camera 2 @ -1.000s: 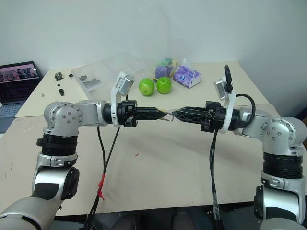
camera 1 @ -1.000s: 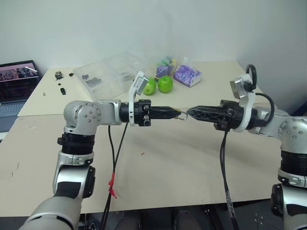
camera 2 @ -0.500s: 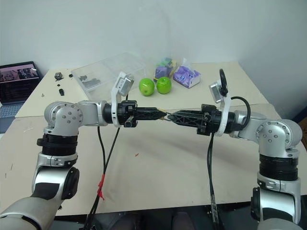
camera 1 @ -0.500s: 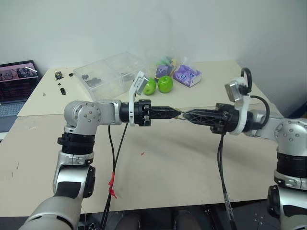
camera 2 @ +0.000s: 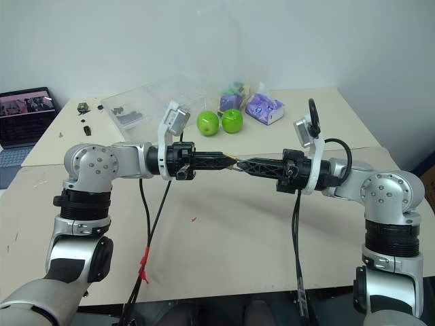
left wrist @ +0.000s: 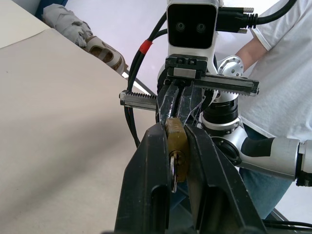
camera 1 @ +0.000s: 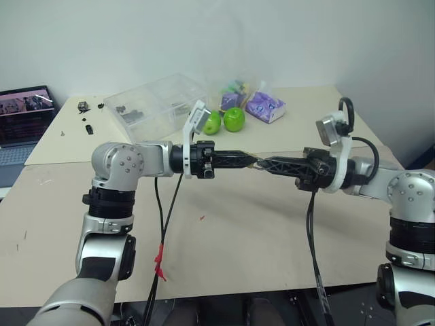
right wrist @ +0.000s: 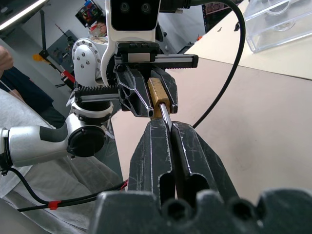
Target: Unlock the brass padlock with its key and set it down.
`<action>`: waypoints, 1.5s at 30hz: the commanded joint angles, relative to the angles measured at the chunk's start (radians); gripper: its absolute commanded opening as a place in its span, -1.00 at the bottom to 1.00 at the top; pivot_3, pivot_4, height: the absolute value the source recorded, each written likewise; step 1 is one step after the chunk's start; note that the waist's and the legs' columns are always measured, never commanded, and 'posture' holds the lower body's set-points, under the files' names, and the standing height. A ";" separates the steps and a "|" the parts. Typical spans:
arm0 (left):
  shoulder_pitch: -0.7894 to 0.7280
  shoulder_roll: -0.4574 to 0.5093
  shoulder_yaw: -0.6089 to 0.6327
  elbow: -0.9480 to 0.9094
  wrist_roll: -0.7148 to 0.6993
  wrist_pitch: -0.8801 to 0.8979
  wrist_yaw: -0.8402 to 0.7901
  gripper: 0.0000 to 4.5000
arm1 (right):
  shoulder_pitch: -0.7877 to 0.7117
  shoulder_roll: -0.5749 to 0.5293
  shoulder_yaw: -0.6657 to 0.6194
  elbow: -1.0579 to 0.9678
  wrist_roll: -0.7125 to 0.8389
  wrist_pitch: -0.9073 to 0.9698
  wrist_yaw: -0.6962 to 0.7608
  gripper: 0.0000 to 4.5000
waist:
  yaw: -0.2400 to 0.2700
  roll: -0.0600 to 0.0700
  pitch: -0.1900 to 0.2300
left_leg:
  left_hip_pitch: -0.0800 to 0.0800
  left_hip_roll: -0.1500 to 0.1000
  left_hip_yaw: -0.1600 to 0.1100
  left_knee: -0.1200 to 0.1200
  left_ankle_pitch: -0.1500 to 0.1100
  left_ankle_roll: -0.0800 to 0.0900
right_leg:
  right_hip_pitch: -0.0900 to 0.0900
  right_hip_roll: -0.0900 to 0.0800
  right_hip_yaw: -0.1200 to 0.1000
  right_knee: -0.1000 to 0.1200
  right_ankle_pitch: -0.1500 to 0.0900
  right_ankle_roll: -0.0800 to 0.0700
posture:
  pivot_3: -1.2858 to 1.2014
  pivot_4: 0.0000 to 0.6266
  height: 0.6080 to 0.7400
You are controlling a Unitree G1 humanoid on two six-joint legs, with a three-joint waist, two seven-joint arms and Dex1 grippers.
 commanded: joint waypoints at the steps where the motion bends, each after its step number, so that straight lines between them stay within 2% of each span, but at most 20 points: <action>1: -0.034 0.001 0.007 -0.010 0.009 -0.019 0.010 -0.97 | -0.007 -0.002 -0.008 -0.027 0.021 -0.008 0.013 -0.99 | 0.000 0.000 0.000 | 0.000 0.000 0.000 0.000 0.000 0.000 | 0.000 0.000 0.000 0.000 0.000 0.000 | 0.03 -0.52 1.00; 8: -0.036 0.005 0.011 -0.012 0.005 -0.015 0.009 -0.97 | -0.008 -0.006 -0.004 -0.029 0.018 -0.007 0.017 -0.99 | 0.000 0.000 0.000 | 0.000 0.000 0.000 0.000 0.000 0.000 | 0.000 0.000 0.000 0.000 0.000 0.000 | 0.03 -0.52 1.00; 10: -0.035 0.004 0.017 -0.014 -0.005 -0.007 0.008 -0.52 | -0.007 -0.008 -0.003 -0.030 0.018 -0.006 0.018 -1.00 | 0.000 0.000 0.000 | 0.000 0.000 0.000 0.000 0.000 0.000 | 0.000 0.000 0.000 0.000 0.000 0.000 | 0.03 -0.52 1.00; 11: -0.034 0.005 0.019 -0.017 -0.009 -0.003 0.007 -0.45 | -0.008 -0.008 -0.003 -0.029 0.017 -0.006 0.018 -1.00 | 0.000 0.000 0.000 | 0.000 0.000 0.000 0.000 0.000 0.000 | 0.000 0.000 0.000 0.000 0.000 0.000 | 0.03 -0.52 1.00; 16: -0.034 0.008 0.015 -0.022 -0.009 -0.002 0.011 0.41 | -0.007 -0.011 -0.002 -0.029 0.013 -0.009 0.021 -1.00 | 0.000 0.000 0.000 | 0.000 0.000 0.000 0.000 0.000 0.000 | 0.000 0.000 0.000 0.000 0.000 0.000 | 0.03 -0.52 1.00; 28: -0.026 0.013 0.012 -0.027 -0.014 0.007 0.010 0.41 | -0.006 -0.014 -0.002 -0.027 0.006 -0.016 0.023 -1.00 | 0.000 0.000 0.000 | 0.000 0.000 0.000 0.000 0.000 0.000 | 0.000 0.000 0.000 0.000 0.000 0.000 | 0.03 -0.52 1.00; 38: 0.001 0.090 0.031 -0.049 -0.030 0.044 -0.015 0.41 | -0.014 -0.030 0.000 -0.001 -0.023 -0.030 0.043 -1.00 | -0.001 0.000 0.000 | 0.000 0.000 0.000 0.000 0.000 0.000 | 0.000 0.000 0.000 0.000 0.000 0.000 | 0.03 -0.52 1.00; 45: 0.006 0.062 0.027 -0.059 -0.036 0.051 0.004 0.41 | -0.021 -0.024 0.002 0.003 -0.040 -0.035 0.050 -1.00 | 0.000 0.000 0.000 | 0.000 0.000 0.000 0.000 0.000 0.000 | 0.000 0.000 0.000 0.000 0.000 0.000 | 0.03 -0.52 1.00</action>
